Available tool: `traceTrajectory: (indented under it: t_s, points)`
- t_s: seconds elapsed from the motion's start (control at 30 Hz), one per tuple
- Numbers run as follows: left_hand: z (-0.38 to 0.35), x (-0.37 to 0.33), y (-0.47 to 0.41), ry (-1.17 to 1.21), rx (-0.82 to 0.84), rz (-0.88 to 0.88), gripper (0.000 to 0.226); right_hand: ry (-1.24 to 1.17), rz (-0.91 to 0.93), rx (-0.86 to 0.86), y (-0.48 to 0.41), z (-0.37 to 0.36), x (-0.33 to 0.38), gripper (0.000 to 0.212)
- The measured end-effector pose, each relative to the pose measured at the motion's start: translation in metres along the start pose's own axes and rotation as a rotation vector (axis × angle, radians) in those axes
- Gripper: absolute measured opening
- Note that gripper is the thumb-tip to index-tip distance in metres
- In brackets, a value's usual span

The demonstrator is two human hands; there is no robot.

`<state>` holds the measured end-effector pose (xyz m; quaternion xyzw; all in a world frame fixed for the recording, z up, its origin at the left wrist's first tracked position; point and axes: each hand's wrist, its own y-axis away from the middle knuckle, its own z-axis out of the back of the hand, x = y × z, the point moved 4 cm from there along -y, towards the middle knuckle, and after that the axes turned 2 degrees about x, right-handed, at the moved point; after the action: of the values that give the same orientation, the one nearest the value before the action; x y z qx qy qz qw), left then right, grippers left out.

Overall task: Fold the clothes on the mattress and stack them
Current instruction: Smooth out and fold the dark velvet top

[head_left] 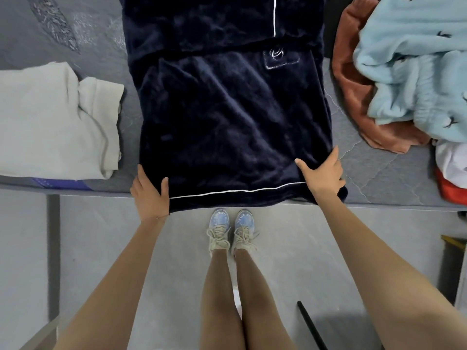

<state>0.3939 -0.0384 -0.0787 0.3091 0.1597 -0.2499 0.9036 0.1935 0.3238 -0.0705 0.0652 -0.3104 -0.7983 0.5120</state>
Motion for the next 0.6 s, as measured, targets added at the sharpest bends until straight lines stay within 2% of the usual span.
traceTrajectory:
  t_s: [0.1, 0.2, 0.33, 0.47, 0.6]
  points:
    - [0.007, 0.008, -0.003, 0.211, 0.016, 0.203, 0.065, -0.06, -0.095, 0.056, -0.005, 0.005, -0.003, 0.078]
    - [0.009, 0.016, -0.002, 0.374, 0.164, 0.363, 0.057, -0.297, -0.156, 0.192, -0.005, 0.009, -0.009, 0.069]
    - [0.016, 0.021, 0.004, 0.494, 0.301, 0.374, 0.053, -0.562, -0.197, 0.393, 0.007, 0.006, -0.018, 0.057]
    - [0.016, 0.025, 0.014, 0.59, 0.433, 0.394, 0.066, -0.671, -0.113, 0.348, 0.02, 0.003, -0.021, 0.055]
    - [0.012, 0.019, 0.025, 0.623, 0.559, 0.4, 0.065, -0.735, -0.058, 0.501, 0.036, -0.008, -0.019, 0.061]
